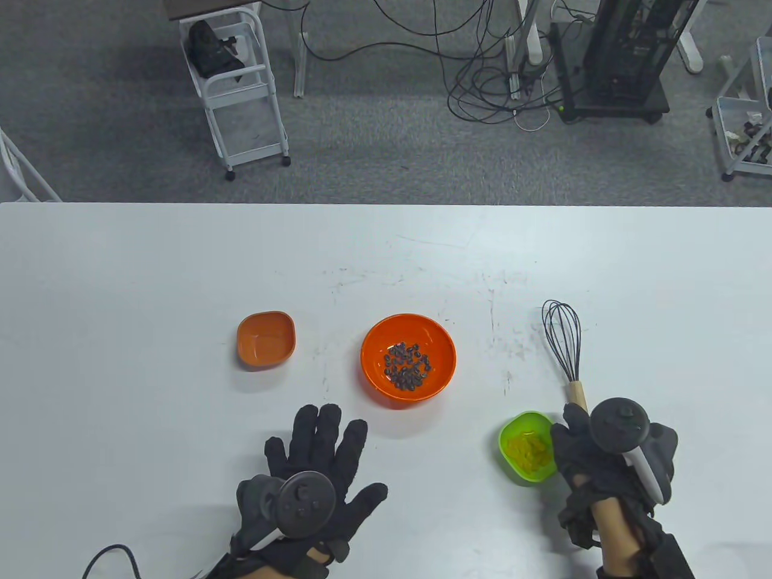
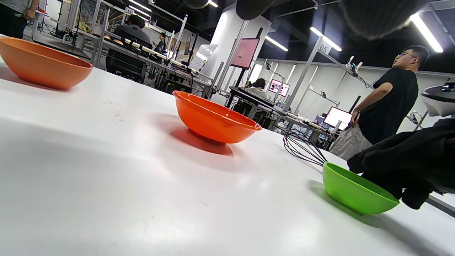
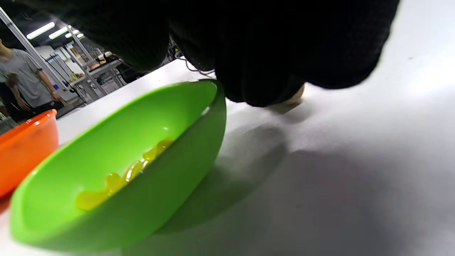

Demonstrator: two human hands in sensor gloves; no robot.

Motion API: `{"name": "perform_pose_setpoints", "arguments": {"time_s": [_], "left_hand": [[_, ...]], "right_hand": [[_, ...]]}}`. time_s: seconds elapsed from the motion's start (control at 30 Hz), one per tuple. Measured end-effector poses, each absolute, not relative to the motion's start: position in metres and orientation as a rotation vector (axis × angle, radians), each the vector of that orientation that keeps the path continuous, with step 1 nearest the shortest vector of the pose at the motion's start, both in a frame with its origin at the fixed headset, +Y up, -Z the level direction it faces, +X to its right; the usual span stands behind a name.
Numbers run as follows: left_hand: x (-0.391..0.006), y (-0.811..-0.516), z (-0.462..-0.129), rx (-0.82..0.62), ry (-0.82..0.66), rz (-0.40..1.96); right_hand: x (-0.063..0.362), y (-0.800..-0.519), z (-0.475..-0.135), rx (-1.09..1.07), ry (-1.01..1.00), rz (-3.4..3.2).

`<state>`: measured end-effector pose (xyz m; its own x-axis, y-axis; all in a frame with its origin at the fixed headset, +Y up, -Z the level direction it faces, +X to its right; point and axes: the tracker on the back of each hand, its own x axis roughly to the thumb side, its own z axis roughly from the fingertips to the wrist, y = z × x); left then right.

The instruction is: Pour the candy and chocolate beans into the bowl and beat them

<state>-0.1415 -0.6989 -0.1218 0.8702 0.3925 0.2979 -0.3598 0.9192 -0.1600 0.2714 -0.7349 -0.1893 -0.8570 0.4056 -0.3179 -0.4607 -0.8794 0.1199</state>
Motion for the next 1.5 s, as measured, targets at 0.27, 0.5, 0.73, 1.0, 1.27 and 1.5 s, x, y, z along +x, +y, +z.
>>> {"name": "perform_pose_setpoints", "arguments": {"time_s": [0.27, 0.5, 0.73, 1.0, 1.27, 1.5], "left_hand": [[-0.141, -0.699, -0.121, -0.107, -0.341, 0.394], [-0.140, -0.699, -0.121, -0.113, -0.344, 0.387], [-0.139, -0.699, -0.120, -0.115, -0.343, 0.387], [-0.141, -0.699, -0.121, -0.116, -0.339, 0.392], [-0.146, -0.697, -0.123, -0.116, -0.327, 0.414], [-0.151, -0.696, -0.125, -0.115, -0.314, 0.437]], "right_hand": [[0.267, -0.745, -0.196, -0.454, 0.335, 2.700], [0.263, -0.744, -0.195, -0.441, 0.345, 2.731], [0.259, -0.747, -0.196, -0.446, 0.339, 2.775], [0.250, -0.745, -0.198, -0.400, 0.269, 2.778], [0.219, -0.706, -0.207, -0.308, 0.097, 2.743], [0.171, -0.672, -0.249, -0.216, -0.043, 2.684]]}}
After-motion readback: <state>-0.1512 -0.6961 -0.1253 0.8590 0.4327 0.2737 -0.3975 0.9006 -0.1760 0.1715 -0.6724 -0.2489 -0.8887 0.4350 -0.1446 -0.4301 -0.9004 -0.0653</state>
